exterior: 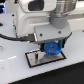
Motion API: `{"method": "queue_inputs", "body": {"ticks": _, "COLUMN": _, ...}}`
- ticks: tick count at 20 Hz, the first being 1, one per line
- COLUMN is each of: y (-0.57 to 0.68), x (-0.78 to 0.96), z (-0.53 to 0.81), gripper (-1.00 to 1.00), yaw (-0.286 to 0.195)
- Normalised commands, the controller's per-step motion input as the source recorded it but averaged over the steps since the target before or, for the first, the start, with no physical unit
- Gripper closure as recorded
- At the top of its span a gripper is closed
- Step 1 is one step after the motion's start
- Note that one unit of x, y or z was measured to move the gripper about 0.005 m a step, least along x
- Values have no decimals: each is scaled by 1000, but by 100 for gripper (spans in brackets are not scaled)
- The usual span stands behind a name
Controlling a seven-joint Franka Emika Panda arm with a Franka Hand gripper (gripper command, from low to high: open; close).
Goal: Insert the blue gear onto the right peg, followed by the red gear
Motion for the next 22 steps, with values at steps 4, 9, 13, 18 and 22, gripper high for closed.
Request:
{"method": "queue_inputs", "body": {"ticks": 4, "y": -1, "x": 170, "z": -284, "gripper": 100, "yaw": 0}}
{"method": "queue_inputs", "body": {"ticks": 9, "y": 60, "x": 63, "z": 76, "gripper": -100, "yaw": 0}}
{"method": "queue_inputs", "body": {"ticks": 13, "y": 179, "x": -2, "z": 474, "gripper": -100, "yaw": 0}}
{"method": "queue_inputs", "body": {"ticks": 18, "y": 161, "x": -100, "z": 538, "gripper": -100, "yaw": 0}}
{"method": "queue_inputs", "body": {"ticks": 22, "y": 227, "x": -447, "z": 213, "gripper": -100, "yaw": 0}}
